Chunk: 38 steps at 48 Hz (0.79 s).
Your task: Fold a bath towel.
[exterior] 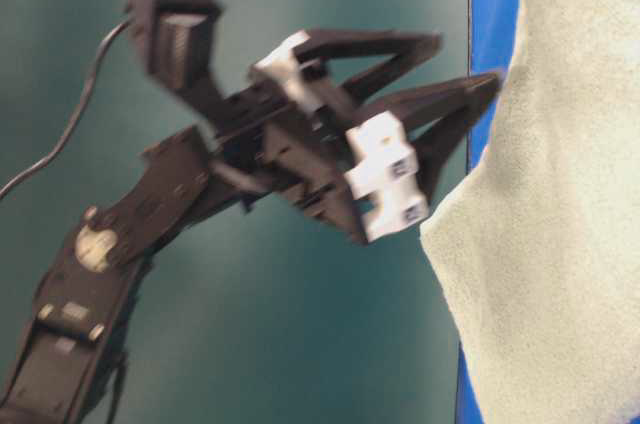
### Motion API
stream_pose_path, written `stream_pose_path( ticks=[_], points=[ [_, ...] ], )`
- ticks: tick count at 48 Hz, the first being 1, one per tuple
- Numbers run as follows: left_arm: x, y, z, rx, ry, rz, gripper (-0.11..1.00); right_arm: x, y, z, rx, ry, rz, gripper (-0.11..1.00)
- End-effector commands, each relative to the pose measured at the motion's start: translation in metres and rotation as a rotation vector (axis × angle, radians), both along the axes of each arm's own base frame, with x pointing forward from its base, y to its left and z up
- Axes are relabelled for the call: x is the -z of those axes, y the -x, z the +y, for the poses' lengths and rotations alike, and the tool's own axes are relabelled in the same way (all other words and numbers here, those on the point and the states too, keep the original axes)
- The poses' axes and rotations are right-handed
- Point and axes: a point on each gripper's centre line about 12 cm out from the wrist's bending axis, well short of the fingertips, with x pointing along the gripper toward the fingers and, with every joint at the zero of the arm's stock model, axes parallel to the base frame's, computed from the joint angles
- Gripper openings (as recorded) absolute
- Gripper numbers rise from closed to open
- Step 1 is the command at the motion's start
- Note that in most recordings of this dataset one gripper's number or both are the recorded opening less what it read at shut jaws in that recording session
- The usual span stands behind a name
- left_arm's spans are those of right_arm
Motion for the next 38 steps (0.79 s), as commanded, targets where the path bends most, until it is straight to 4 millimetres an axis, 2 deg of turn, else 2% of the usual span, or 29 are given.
stream_pose_path(
  ticks=[1,11,14,20,27,33,38],
  points=[
    [-0.047,0.013,-0.009,-0.004,0.010,-0.105,0.87,-0.022,-0.009,0.000,-0.026,0.022,-0.078,0.64],
    [-0.098,0.063,-0.015,-0.136,0.118,-0.288,0.87,-0.051,-0.020,-0.001,-0.086,0.096,-0.183,0.64],
    [-0.113,0.086,-0.018,-0.170,0.156,-0.362,0.87,-0.060,-0.022,-0.002,-0.105,0.125,-0.218,0.64],
    [-0.129,0.127,-0.025,-0.217,0.231,-0.486,0.87,-0.075,-0.020,-0.004,-0.129,0.169,-0.273,0.64],
    [-0.135,0.174,-0.034,-0.222,0.283,-0.602,0.87,-0.092,-0.009,-0.005,-0.159,0.213,-0.347,0.64],
    [-0.147,0.215,-0.042,-0.260,0.392,-0.713,0.87,-0.108,0.010,-0.006,-0.192,0.244,-0.441,0.64],
    [-0.150,0.248,-0.046,-0.262,0.434,-0.767,0.87,-0.118,0.033,-0.006,-0.213,0.256,-0.522,0.64]
  ],
)
